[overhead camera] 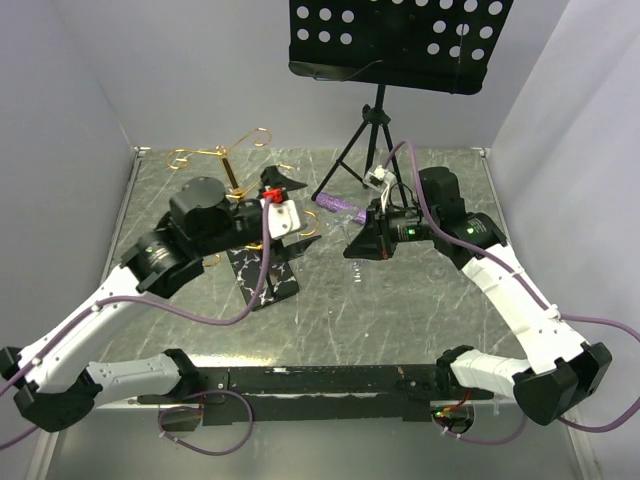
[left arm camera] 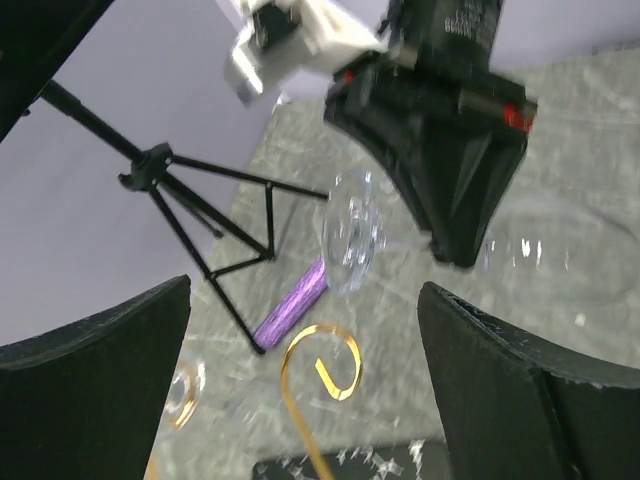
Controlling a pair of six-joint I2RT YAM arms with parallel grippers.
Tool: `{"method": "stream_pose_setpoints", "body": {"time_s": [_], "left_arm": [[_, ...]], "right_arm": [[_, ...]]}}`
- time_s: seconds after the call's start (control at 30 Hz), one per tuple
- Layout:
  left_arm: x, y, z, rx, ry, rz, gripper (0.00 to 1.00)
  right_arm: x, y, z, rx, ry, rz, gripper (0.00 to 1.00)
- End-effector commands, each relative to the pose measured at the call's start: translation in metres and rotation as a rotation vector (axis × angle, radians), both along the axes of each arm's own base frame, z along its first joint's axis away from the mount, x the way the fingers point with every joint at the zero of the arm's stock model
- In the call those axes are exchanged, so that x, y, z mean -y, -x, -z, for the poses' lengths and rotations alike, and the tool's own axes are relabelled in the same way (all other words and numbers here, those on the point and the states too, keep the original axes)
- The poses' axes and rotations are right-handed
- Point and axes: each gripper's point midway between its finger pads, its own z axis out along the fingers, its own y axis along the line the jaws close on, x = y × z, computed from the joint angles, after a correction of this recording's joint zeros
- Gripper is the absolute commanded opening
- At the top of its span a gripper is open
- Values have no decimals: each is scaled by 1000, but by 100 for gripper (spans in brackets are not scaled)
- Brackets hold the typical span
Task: Take the wine glass off the wine glass rack
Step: Place the wine glass at the center of the board.
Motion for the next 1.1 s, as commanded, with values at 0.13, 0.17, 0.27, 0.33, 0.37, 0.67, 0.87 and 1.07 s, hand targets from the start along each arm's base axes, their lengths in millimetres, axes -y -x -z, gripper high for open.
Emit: {"method": "stream_pose_setpoints", "body": {"time_s": [0.13, 0.17, 0.27, 0.33, 0.37, 0.67, 0.87, 1.07], "left_arm": [[43, 13, 5, -39, 102, 35, 93], [47, 13, 10, -52, 88, 37, 91], [56, 10, 19, -89, 79, 40, 86], [61, 8, 22, -96, 89, 37, 83], [63, 5, 28, -110, 80, 34, 82], [86, 4, 77, -235, 10, 67, 67], [105, 2, 104, -307, -33, 97, 58], [121, 6, 139, -404, -82, 129, 45]], "right_arm": [[4, 7, -1, -106, -24, 78, 0], [4, 9, -1, -111, -30, 72, 0], [5, 15, 0, -100, -37, 62, 0], [7, 18, 2, -98, -37, 65, 0], [7, 20, 4, -98, -37, 61, 0], [10, 31, 26, -158, -30, 54, 0], [13, 34, 40, -180, -18, 75, 0], [15, 40, 54, -226, -13, 79, 0]]}}
